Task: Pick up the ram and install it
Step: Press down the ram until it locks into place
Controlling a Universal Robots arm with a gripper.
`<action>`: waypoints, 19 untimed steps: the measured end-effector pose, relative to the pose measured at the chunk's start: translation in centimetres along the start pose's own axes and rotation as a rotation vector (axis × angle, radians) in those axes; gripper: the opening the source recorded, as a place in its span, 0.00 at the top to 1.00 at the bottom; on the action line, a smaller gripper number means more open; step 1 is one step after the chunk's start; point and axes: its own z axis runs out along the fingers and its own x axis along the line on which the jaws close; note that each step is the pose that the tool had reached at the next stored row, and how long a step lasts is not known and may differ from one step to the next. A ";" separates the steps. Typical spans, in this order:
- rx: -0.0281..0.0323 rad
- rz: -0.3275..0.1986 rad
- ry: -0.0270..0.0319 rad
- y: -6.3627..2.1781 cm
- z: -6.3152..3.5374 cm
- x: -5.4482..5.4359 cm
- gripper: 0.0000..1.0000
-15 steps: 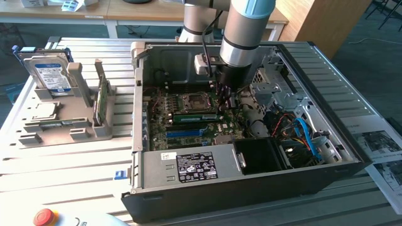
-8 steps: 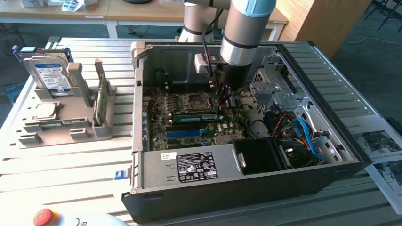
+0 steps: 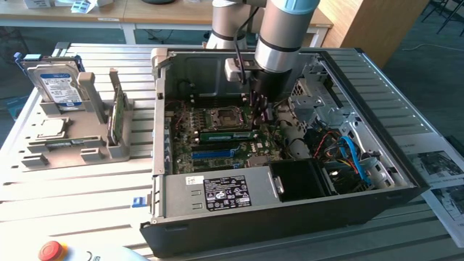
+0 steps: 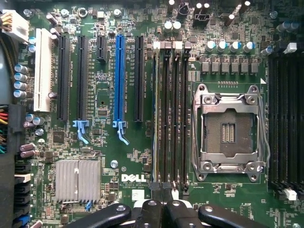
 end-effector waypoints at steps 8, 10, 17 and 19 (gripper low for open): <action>-0.0003 0.000 -0.0002 0.00 -0.33 0.0 0.90; -0.0003 0.000 0.0000 0.02 -0.34 0.0 0.90; -0.0003 0.000 -0.0001 0.59 -0.32 -0.2 0.90; -0.0002 0.000 0.0000 0.82 -0.31 -0.2 0.90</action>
